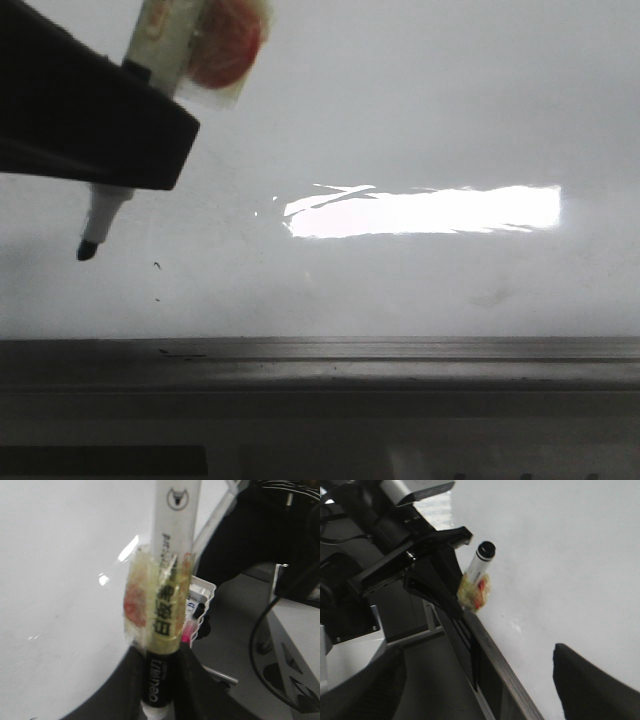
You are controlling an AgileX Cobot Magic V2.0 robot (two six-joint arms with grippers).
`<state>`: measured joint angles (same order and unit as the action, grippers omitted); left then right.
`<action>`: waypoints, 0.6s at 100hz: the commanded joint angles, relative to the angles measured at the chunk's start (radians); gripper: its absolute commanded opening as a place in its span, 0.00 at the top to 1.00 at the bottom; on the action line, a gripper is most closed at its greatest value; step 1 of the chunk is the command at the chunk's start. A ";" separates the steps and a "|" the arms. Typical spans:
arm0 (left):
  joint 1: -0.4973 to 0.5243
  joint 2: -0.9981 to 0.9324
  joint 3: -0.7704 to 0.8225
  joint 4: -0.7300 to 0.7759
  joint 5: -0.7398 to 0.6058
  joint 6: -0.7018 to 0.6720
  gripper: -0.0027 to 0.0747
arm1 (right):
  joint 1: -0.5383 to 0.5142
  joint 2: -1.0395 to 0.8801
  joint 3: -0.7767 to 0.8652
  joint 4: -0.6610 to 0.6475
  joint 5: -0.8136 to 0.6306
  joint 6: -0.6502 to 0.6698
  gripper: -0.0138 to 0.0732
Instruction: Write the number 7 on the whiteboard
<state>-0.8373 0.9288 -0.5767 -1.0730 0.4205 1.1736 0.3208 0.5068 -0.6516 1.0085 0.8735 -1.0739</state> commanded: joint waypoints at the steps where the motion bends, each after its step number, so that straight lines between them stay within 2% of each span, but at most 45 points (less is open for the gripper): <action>1: -0.011 -0.018 -0.037 -0.184 0.063 0.211 0.99 | 0.046 0.065 -0.033 0.142 -0.028 -0.152 0.22; 11: -0.011 -0.014 -0.037 -0.324 0.128 0.395 0.99 | 0.119 0.129 -0.033 0.149 -0.038 -0.233 0.22; 23: -0.011 -0.005 -0.037 -0.370 0.196 0.518 0.99 | 0.211 0.198 -0.033 0.180 -0.100 -0.279 0.22; 33: -0.011 0.002 -0.037 -0.370 0.229 0.530 0.99 | 0.250 0.251 -0.033 0.265 -0.136 -0.381 0.22; 45: -0.011 0.011 -0.037 -0.372 0.251 0.530 0.99 | 0.259 0.308 -0.033 0.406 -0.106 -0.488 0.22; 60: -0.011 0.011 -0.037 -0.379 0.260 0.530 0.99 | 0.259 0.364 -0.036 0.471 -0.057 -0.551 0.22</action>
<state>-0.8401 0.9472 -0.5767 -1.3886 0.6590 1.7004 0.5761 0.8474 -0.6516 1.3783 0.7906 -1.5742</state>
